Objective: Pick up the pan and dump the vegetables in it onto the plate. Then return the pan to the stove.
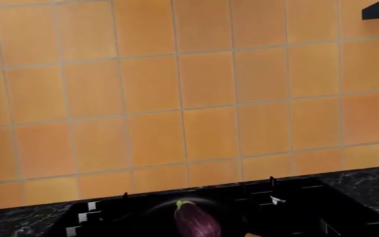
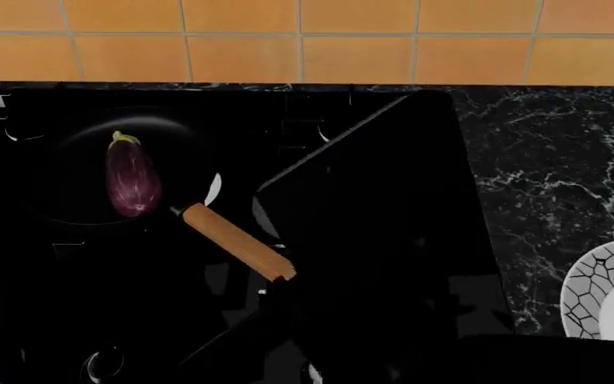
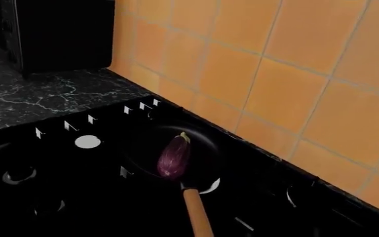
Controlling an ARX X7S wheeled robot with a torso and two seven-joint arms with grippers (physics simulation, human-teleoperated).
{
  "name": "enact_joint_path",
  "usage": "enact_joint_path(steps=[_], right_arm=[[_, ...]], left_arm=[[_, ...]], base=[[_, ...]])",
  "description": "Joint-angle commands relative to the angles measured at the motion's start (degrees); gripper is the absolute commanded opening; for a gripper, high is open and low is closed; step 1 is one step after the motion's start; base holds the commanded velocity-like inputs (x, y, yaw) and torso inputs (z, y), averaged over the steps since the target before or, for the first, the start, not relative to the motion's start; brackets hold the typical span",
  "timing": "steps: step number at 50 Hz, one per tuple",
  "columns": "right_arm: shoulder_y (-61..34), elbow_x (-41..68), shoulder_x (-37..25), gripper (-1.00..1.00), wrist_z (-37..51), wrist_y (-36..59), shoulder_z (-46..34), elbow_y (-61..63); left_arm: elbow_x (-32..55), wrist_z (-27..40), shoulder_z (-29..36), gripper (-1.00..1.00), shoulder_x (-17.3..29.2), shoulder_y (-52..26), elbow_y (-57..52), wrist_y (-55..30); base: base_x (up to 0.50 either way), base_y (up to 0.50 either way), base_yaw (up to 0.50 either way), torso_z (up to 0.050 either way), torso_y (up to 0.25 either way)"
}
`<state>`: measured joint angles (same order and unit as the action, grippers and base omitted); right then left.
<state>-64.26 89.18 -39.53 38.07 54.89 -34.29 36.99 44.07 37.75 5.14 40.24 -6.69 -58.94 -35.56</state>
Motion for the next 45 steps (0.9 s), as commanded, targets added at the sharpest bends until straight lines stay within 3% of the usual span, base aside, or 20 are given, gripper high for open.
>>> enact_joint_path(steps=[1,21,45], right_arm=[[-1.82,-0.31,2.22,1.00,-3.72,2.12,-2.77,-4.30],[-8.54,-6.06,4.49,1.00,-10.83,8.04,-8.08,-16.71],[-11.87,-19.95,12.88,1.00,-24.20,7.70,-19.32,-32.25]], left_arm=[[2.10,1.77,1.00,1.00,1.41,-0.50,-0.33,1.09],[0.87,1.96,4.76,1.00,2.39,-0.68,1.21,3.72],[1.37,2.65,7.03,1.00,2.35,-2.34,1.70,4.24]], base=[[0.00,0.00,0.00,0.000,0.000],[0.00,0.00,0.00,0.000,0.000],[0.00,0.00,0.00,0.000,0.000]])
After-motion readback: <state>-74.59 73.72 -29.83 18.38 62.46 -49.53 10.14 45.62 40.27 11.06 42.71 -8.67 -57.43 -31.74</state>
